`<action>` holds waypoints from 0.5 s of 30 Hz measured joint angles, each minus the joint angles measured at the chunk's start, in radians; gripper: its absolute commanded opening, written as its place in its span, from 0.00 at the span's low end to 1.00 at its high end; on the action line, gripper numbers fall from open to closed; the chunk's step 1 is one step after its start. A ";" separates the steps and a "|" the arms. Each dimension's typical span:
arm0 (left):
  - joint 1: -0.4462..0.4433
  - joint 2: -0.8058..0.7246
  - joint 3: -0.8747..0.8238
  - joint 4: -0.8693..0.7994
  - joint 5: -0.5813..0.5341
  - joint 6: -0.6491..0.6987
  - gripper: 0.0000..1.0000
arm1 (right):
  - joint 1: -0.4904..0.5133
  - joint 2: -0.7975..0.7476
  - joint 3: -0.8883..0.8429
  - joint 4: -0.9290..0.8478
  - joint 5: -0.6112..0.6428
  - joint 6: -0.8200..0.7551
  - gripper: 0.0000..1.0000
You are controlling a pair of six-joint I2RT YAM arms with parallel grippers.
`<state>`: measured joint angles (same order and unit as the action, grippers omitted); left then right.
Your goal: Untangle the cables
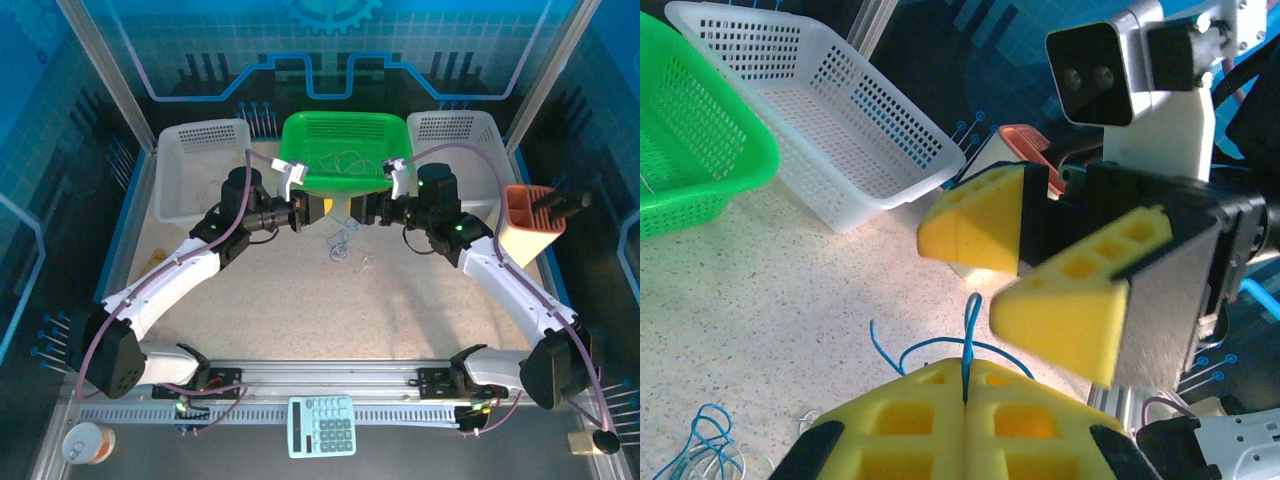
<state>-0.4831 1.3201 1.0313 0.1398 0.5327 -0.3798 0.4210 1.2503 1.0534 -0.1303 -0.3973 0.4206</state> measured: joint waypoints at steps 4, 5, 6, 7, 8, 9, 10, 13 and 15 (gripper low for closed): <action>0.000 0.000 0.000 0.000 0.007 -0.012 0.00 | 0.017 0.012 0.000 0.004 0.012 -0.011 0.70; 0.000 0.000 0.000 0.000 0.010 -0.014 0.00 | 0.017 0.019 0.000 0.008 0.021 -0.011 0.70; 0.000 0.000 0.000 0.000 0.014 -0.015 0.00 | 0.017 0.029 0.000 0.013 0.030 -0.012 0.69; 0.000 0.000 0.000 0.000 0.016 -0.015 0.00 | 0.017 0.040 0.000 0.018 0.036 -0.012 0.68; -0.001 -0.001 0.000 0.000 0.019 -0.015 0.00 | 0.017 0.054 0.001 0.023 0.043 -0.013 0.68; 0.000 -0.002 0.000 0.000 0.022 -0.015 0.00 | 0.017 0.068 0.002 0.028 0.050 -0.014 0.66; 0.000 -0.003 0.000 0.000 0.024 -0.016 0.00 | 0.017 0.081 0.005 0.031 0.056 -0.014 0.65; -0.001 -0.009 0.000 0.001 0.032 -0.020 0.00 | 0.017 0.121 0.013 0.047 0.069 -0.011 0.58; -0.001 -0.011 0.000 0.001 0.038 -0.027 0.00 | 0.016 0.143 0.021 0.059 0.078 -0.008 0.54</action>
<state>-0.4839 1.3087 1.0313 0.1406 0.5709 -0.4068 0.4366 1.3933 1.0748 -0.0715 -0.3195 0.4129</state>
